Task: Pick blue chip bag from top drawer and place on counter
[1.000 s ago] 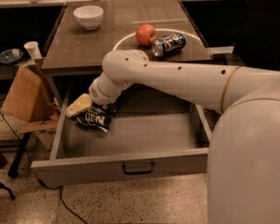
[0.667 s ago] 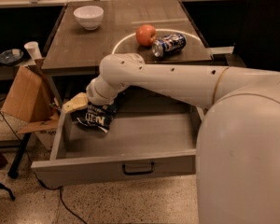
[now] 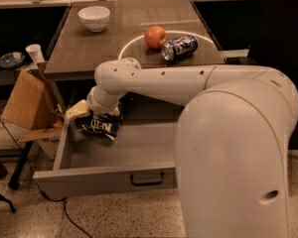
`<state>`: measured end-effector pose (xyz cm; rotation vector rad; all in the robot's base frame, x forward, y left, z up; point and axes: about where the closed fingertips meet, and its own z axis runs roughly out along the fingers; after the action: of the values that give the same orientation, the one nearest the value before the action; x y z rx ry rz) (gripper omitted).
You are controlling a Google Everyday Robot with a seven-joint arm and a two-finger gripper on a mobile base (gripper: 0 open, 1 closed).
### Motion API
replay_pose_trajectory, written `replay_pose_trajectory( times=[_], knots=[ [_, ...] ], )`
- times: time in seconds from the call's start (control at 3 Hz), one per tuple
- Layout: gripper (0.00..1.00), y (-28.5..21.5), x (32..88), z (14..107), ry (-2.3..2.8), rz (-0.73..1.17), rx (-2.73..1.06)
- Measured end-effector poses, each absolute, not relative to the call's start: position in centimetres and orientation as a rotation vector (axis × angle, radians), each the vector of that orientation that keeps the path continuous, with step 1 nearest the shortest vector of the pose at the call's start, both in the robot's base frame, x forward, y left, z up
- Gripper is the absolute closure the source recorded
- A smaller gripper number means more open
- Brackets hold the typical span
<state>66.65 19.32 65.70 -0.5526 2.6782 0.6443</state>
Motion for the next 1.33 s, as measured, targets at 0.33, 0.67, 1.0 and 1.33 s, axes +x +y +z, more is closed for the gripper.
replay_pose_trajectory(
  times=[0.33, 0.67, 1.0, 1.33],
  knots=[
    [0.0, 17.6, 67.0, 64.3, 2.748, 0.55, -0.441],
    [0.0, 16.3, 67.1, 63.3, 2.798, 0.437, -0.367],
    [0.0, 15.8, 67.6, 62.6, 2.827, 0.326, -0.34],
    [0.0, 15.7, 68.1, 61.6, 2.852, 0.237, -0.334]
  ],
)
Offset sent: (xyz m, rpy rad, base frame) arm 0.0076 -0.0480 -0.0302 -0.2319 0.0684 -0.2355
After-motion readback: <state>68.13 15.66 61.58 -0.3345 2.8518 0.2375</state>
